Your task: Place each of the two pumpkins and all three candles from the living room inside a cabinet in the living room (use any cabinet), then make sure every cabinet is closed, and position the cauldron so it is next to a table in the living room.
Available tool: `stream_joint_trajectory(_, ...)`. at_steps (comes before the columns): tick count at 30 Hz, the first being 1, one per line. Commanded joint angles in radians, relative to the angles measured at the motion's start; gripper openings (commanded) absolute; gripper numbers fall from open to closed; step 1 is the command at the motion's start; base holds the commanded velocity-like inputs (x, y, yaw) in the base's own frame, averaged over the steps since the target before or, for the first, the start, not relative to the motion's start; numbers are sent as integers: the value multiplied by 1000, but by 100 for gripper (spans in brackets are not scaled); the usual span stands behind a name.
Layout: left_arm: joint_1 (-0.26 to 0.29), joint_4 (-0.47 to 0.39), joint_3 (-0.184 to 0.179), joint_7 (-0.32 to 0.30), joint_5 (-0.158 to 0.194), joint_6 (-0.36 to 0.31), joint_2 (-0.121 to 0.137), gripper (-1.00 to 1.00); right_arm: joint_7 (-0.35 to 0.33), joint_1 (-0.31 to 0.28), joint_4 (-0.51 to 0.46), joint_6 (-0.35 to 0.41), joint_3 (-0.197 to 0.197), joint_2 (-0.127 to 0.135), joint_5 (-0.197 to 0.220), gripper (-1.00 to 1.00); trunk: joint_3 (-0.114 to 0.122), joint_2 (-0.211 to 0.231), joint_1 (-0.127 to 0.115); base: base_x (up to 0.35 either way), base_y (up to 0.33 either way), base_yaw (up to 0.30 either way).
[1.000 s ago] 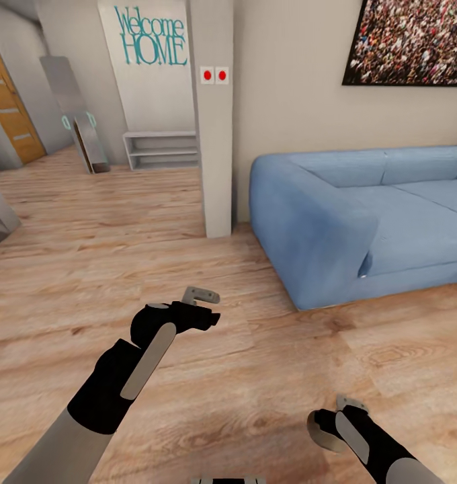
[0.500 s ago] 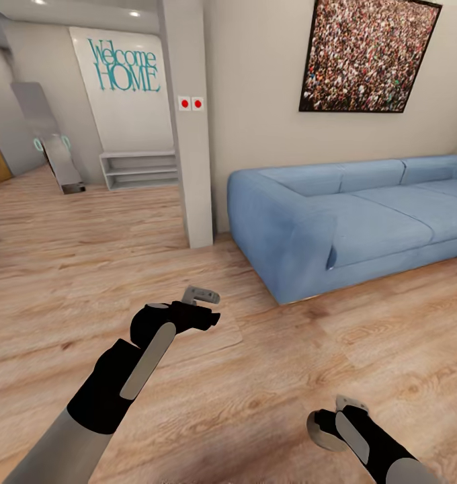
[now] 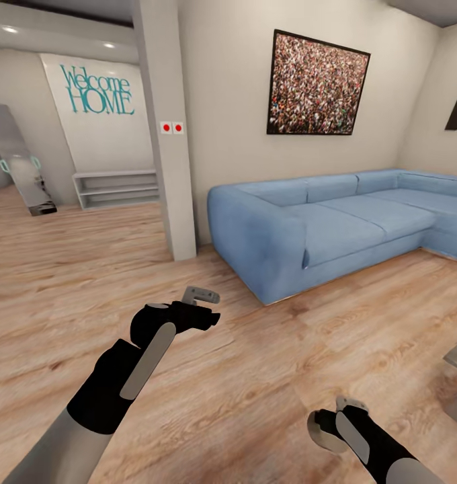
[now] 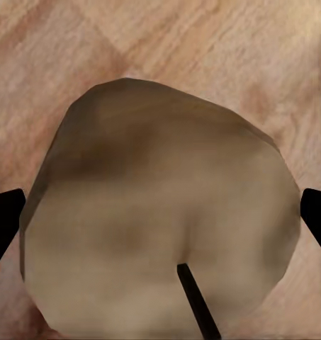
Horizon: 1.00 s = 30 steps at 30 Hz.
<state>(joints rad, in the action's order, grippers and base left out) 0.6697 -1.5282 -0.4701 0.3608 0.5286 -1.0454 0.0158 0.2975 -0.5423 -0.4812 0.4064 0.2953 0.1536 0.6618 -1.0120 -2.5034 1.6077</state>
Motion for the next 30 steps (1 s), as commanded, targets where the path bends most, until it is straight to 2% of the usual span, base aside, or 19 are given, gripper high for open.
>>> stream_joint_trajectory(1,1,-1,-2,10,10,-2,1,100,9,-1,-2,3,8,1,10,-100,4,0,-1,-223,236,-260)
stream_joint_trajectory(11,1,-3,-2,10,10,-2,1,100,8,-1,-2,3,8,1,10,-100,52,2,-6,-209,236,-260)
stream_joint_trajectory(16,1,-3,-2,10,10,-2,1,100,8,-1,-2,3,8,1,10,-100,76,4,-8,-74,216,-260)
stream_joint_trajectory(25,1,-3,-3,10,10,-2,1,100,8,-1,-2,3,8,1,10,-100,112,67,-42,-22,130,-260)
stream_joint_trajectory(30,1,-3,-3,10,10,-2,1,100,8,-1,-2,3,8,1,10,-100,132,102,-62,-159,129,-260)
